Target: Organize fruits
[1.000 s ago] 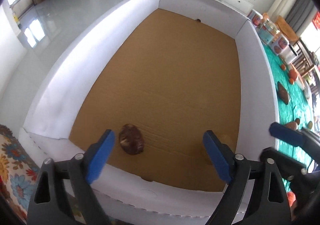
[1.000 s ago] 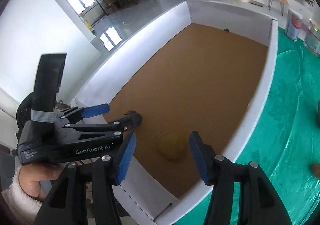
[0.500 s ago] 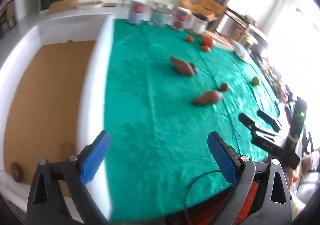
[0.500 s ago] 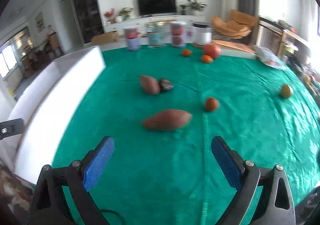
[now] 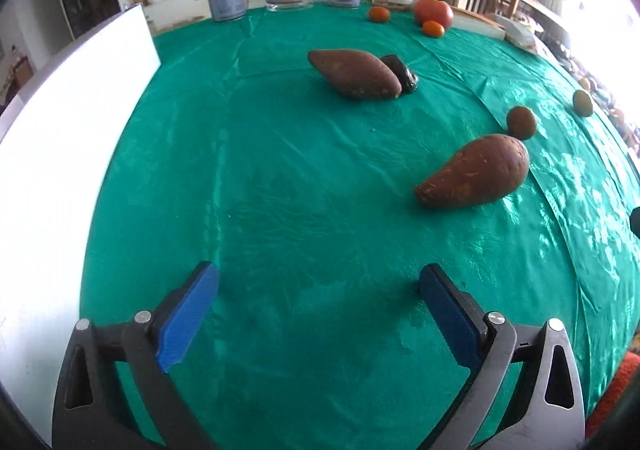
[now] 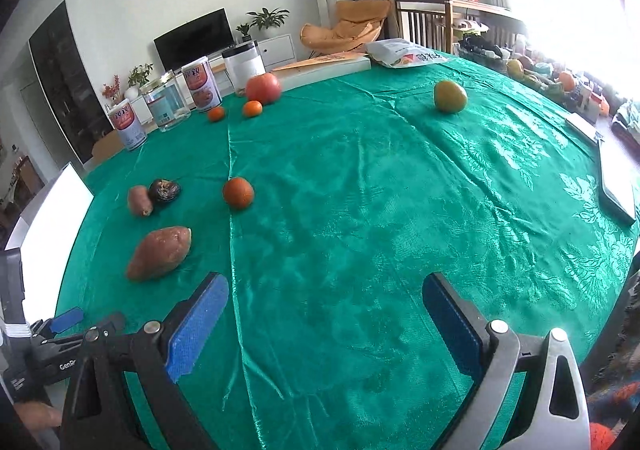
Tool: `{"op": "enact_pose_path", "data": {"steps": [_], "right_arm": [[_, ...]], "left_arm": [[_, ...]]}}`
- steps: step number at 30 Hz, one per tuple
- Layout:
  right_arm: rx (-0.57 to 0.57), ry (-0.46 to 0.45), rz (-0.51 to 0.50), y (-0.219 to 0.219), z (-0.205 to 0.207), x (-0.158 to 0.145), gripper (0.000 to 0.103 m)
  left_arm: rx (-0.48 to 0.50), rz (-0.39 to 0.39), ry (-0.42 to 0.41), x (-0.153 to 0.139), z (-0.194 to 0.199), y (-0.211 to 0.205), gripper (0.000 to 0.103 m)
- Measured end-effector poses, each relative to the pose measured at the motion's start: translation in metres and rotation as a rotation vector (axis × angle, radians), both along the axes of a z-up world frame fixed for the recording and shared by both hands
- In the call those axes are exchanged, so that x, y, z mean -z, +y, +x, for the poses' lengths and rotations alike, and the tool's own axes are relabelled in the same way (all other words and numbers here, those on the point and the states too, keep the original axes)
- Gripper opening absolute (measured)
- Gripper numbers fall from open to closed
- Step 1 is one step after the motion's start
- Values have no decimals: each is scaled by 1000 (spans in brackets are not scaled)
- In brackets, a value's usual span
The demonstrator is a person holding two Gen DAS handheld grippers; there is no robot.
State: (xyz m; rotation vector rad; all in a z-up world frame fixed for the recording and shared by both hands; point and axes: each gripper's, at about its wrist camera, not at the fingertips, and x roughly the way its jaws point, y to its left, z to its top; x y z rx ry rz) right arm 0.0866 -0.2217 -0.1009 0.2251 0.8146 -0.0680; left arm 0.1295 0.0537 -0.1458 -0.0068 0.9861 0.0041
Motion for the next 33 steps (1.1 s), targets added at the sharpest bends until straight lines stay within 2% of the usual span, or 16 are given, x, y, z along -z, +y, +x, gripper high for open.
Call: {"op": "enact_pose_path", "data": {"steps": [9, 33], "right_arm": [[-4, 5, -7, 0, 0, 2, 97], [7, -16, -31, -2, -6, -4, 98]], "left_arm": [[-73, -7, -47, 7, 42, 7, 103], [-73, -5, -48, 7, 42, 7, 103]]}}
